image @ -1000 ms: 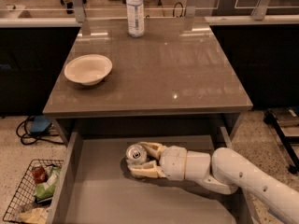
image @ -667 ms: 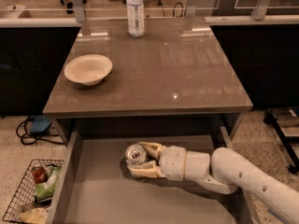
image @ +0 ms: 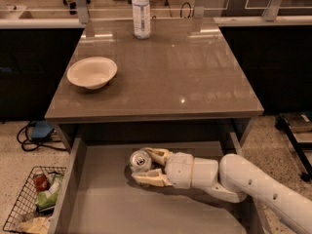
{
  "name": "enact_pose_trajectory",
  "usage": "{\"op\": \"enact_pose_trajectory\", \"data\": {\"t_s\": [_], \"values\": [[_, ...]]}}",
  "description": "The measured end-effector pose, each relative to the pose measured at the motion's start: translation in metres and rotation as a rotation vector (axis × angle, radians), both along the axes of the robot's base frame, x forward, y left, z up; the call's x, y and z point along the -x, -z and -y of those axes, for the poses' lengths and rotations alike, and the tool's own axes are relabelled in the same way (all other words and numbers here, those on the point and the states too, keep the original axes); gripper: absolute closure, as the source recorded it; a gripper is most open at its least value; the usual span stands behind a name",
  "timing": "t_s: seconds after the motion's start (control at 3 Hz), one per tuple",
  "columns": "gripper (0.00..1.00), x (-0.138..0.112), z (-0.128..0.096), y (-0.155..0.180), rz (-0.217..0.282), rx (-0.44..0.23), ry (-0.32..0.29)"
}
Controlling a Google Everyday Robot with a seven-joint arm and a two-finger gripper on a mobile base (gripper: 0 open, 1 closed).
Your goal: Place 7up can into top drawer
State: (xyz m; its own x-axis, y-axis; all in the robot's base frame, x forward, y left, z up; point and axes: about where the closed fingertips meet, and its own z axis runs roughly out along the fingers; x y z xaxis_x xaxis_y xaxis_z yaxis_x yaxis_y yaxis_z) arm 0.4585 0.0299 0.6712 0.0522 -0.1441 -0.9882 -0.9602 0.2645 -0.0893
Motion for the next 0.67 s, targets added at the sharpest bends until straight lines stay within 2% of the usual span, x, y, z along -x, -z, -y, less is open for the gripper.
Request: {"op": "enact_pose_trajectory", "data": {"t_s": [0.33,0.67], "values": [[0.00,0.0004,-0.0011,-0.0002,0.000,0.000,-0.002],[0.00,0.0004,-0.0012,-0.0002,0.000,0.000,-0.003]]}}
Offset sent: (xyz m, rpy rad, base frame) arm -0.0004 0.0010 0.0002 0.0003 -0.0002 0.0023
